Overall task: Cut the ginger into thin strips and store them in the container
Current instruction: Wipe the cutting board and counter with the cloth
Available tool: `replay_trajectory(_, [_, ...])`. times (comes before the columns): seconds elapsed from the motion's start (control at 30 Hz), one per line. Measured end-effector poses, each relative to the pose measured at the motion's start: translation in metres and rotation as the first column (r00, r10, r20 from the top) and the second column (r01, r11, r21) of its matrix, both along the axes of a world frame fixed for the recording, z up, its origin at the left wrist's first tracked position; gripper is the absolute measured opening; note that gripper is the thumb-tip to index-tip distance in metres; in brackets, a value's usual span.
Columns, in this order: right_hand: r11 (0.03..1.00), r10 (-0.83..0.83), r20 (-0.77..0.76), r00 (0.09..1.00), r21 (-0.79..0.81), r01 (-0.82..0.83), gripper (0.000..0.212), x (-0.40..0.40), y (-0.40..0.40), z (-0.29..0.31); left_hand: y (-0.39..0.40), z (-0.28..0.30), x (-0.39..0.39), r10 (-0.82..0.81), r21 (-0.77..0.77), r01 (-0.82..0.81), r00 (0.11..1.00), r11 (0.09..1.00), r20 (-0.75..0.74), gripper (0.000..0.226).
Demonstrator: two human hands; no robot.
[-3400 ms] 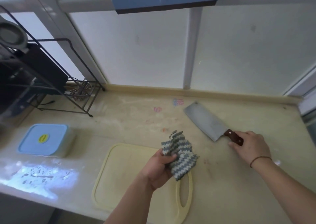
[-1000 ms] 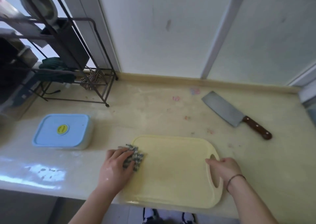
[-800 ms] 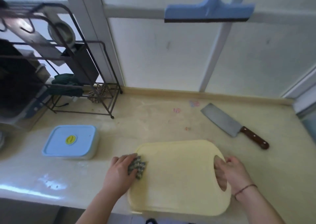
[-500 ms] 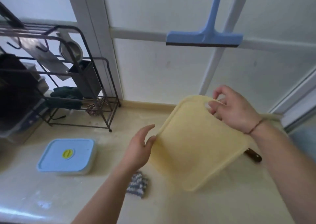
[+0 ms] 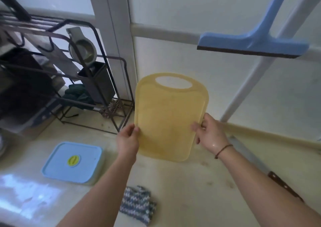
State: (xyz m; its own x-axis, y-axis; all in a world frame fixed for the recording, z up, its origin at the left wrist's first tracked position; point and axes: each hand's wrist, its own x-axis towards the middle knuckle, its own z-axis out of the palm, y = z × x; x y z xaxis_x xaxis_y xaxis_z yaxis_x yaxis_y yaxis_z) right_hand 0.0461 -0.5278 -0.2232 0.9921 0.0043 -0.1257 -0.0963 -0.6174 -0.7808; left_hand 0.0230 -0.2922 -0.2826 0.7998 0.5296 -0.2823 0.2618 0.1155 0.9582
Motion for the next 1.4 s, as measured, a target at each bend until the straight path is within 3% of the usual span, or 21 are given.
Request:
replay_trajectory(0.1, [0.998, -0.050, 0.108, 0.993, -0.026, 0.053, 0.011, 0.037, 0.012, -0.008, 0.004, -0.010, 0.025, 0.058, 0.059, -0.060, 0.998, 0.996, 0.028, 0.029])
replay_trajectory(0.27, [0.998, -0.054, 0.183, 0.982, -0.015, 0.058, 0.008, 0.090, 0.018, -0.009, 0.005, -0.014, 0.073, 0.113, 0.132, -0.115, 0.993, 0.985, 0.020, 0.020])
replay_trajectory(0.47, [0.998, -0.061, 0.201, 0.978, -0.013, 0.065, 0.014, 0.115, 0.020, -0.029, 0.010, -0.010, 0.102, 0.000, 0.462, 0.011, 1.000, 0.887, -0.024, 0.020])
replay_trajectory(0.63, [0.995, -0.090, 0.174, 0.981, 0.068, 0.079, 0.008, 0.121, 0.017, -0.033, 0.007, -0.006, 0.111, -0.058, 0.485, 0.086, 0.996, 0.870, -0.074, 0.027])
replay_trajectory(0.73, [0.970, -0.157, 0.121, 0.980, 0.204, 0.130, 0.011, 0.116, 0.014, -0.039, 0.008, -0.010, 0.102, -0.135, 0.519, 0.180, 0.983, 0.835, -0.124, 0.039])
replay_trajectory(0.83, [0.944, -0.316, 0.341, 0.885, 0.208, 0.257, 0.025, 0.078, 0.013, -0.060, 0.012, -0.022, 0.073, -0.220, 0.596, 0.274, 0.962, 0.755, -0.164, 0.057])
replay_trajectory(0.9, [0.989, -0.144, 0.528, 0.837, 0.115, 0.097, 0.026, 0.020, 0.029, -0.086, 0.017, -0.034, 0.043, -0.271, 0.641, 0.279, 0.956, 0.714, -0.114, 0.056])
replay_trajectory(0.93, [0.994, 0.084, 0.521, 0.849, 0.009, -0.105, 0.033, -0.019, 0.044, -0.099, 0.020, -0.040, 0.024, -0.291, 0.668, 0.265, 0.954, 0.696, -0.076, 0.052])
replay_trajectory(0.97, [0.941, 0.335, 0.436, 0.836, -0.102, -0.323, 0.045, -0.058, 0.061, -0.113, 0.024, -0.048, 0.006, -0.307, 0.688, 0.250, 0.951, 0.681, -0.042, 0.046])
replay_trajectory(1.03, [0.707, 0.698, 0.167, 0.696, -0.314, -0.634, 0.070, -0.124, 0.089, -0.143, 0.031, -0.062, -0.028, -0.341, 0.710, 0.251, 0.940, 0.658, -0.016, 0.039])
replay_trajectory(1.1, [0.545, 0.810, 0.117, 0.574, -0.511, -0.664, 0.072, -0.162, 0.101, -0.176, 0.036, -0.073, -0.048, -0.401, 0.719, 0.315, 0.915, 0.619, -0.056, 0.036])
replay_trajectory(1.13, [0.554, 0.810, 0.154, 0.565, -0.516, -0.654, 0.061, -0.166, 0.099, -0.184, 0.037, -0.078, -0.053, -0.429, 0.722, 0.345, 0.900, 0.600, -0.074, 0.034])
replay_trajectory(1.2, [0.705, 0.709, 0.309, 0.634, -0.300, -0.642, 0.031, -0.160, 0.084, -0.183, 0.035, -0.081, -0.057, -0.464, 0.730, 0.357, 0.884, 0.583, -0.062, 0.031])
replay_trajectory(1.27, [0.841, 0.537, 0.394, 0.746, -0.185, -0.508, 0.038, -0.138, 0.053, -0.167, 0.028, -0.079, -0.054, -0.477, 0.723, 0.349, 0.879, 0.596, -0.031, 0.028])
replay_trajectory(1.33, [0.958, 0.283, 0.414, 0.865, -0.162, -0.236, 0.041, -0.102, 0.003, -0.147, 0.018, -0.074, -0.050, -0.467, 0.693, 0.356, 0.884, 0.626, -0.032, 0.027])
replay_trajectory(1.4, [0.977, 0.062, 0.364, 0.929, -0.211, 0.017, 0.038, -0.063, -0.050, -0.132, 0.006, -0.069, -0.047, -0.463, 0.660, 0.370, 0.886, 0.654, -0.037, 0.028])
